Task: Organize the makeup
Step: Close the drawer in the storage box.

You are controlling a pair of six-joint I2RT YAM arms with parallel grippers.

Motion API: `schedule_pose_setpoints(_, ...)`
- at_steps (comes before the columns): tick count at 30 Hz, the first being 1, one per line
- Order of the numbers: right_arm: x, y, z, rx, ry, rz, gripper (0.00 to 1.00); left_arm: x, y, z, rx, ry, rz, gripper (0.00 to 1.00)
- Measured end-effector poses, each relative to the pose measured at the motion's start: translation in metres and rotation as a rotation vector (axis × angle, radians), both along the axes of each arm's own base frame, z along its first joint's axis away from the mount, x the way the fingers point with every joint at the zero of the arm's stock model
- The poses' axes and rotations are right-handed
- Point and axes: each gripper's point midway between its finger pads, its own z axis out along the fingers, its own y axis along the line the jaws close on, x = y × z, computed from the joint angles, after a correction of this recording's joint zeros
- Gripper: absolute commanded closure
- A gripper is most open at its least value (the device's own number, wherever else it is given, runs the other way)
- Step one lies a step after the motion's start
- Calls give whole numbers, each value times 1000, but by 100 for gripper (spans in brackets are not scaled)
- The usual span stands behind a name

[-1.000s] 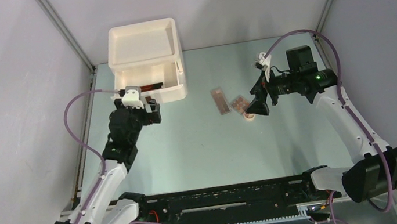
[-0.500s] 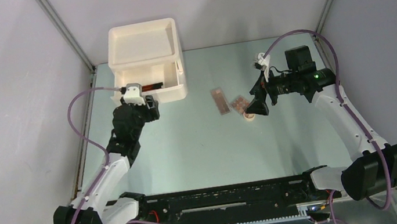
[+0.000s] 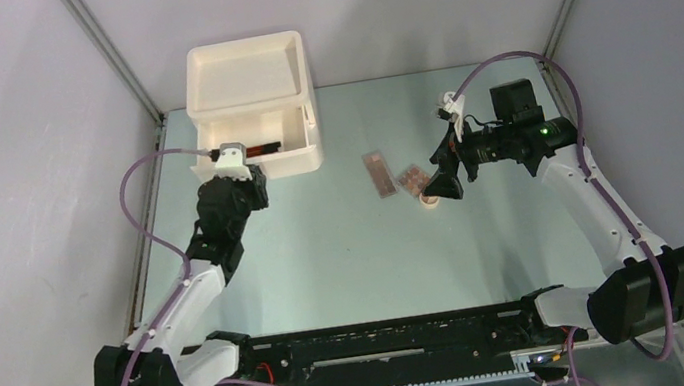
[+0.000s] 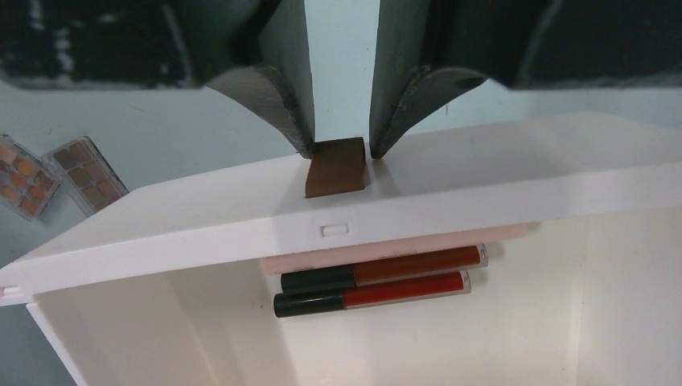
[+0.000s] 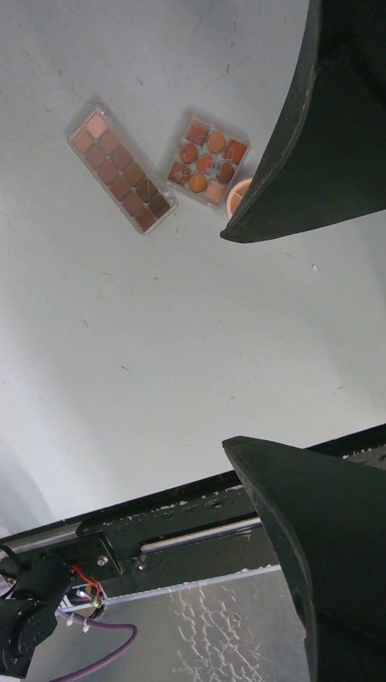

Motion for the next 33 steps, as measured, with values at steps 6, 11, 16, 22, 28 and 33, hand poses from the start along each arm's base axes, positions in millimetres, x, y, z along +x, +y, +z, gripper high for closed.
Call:
schedule_pose_setpoints(6,0,0,0,-1,-2,1,0,2,-1,4,-7,-6,-2,77)
schedule_pose_setpoints(11,0,0,0,0,-1,2,0,8,-3,24,-20,-45,-4,88)
schedule_pose_setpoints(16,0,0,0,1,-2,4,0,14,-5,48,-37,-104,-5,97)
schedule_pose_setpoints(22,-1,0,0,0,0,5,1,21,-7,76,-60,-174,-3,99)
schedule_pose_setpoints(28,-2,0,-1,-1,6,5,1,20,-8,77,-61,-175,-9,77)
schedule_pose_setpoints(33,-2,0,-1,-1,7,5,0,7,-8,89,-62,-197,-29,54)
